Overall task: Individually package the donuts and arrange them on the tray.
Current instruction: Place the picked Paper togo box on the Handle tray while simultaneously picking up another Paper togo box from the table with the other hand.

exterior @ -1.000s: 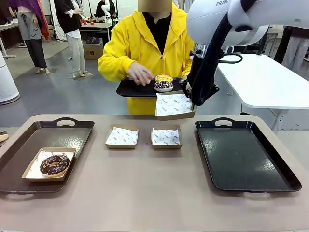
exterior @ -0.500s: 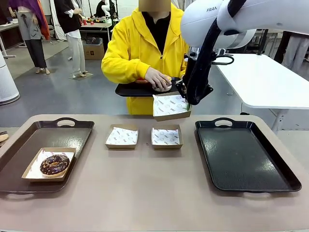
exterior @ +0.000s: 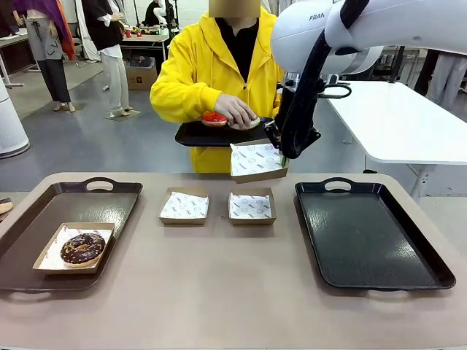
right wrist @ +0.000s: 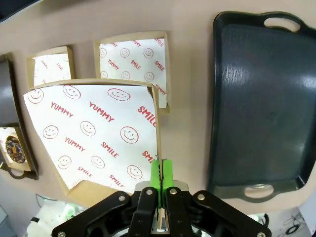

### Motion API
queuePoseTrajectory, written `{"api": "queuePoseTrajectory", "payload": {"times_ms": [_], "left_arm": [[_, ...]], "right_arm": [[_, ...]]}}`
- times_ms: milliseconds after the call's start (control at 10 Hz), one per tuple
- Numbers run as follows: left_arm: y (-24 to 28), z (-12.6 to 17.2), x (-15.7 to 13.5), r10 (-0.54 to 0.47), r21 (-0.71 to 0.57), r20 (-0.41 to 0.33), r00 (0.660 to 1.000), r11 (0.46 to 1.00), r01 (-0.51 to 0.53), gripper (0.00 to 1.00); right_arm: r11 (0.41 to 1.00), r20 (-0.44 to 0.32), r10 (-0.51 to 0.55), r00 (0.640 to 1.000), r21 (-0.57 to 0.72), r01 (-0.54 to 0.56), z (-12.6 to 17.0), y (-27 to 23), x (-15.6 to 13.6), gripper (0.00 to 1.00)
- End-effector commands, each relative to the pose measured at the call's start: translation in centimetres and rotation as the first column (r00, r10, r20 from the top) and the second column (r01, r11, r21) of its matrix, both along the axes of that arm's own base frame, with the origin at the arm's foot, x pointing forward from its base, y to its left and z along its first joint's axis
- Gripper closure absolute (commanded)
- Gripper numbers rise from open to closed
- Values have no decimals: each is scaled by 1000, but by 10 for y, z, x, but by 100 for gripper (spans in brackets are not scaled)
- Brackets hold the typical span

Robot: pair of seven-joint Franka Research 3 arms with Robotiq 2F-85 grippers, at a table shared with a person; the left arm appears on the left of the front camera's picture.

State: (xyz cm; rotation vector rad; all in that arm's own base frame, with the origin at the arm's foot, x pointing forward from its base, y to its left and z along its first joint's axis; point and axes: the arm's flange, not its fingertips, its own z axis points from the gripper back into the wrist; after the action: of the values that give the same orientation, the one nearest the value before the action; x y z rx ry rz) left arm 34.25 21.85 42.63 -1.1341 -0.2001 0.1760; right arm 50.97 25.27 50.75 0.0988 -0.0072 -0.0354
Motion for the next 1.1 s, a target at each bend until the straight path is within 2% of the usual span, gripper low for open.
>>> {"api": "queuePoseTrajectory", "payload": {"times_ms": [0, 1000], "left_arm": [[1, 0, -2, -5, -9, 9, 1000, 1000, 5, 0], [1, 0, -2, -5, -9, 9, 1000, 1000, 5, 0]], "right_arm": [[1000, 0, -5, 1000, 4, 5, 2, -2, -3, 100], [1000, 0, -5, 1000, 4, 5, 2, -2, -3, 100]]}}
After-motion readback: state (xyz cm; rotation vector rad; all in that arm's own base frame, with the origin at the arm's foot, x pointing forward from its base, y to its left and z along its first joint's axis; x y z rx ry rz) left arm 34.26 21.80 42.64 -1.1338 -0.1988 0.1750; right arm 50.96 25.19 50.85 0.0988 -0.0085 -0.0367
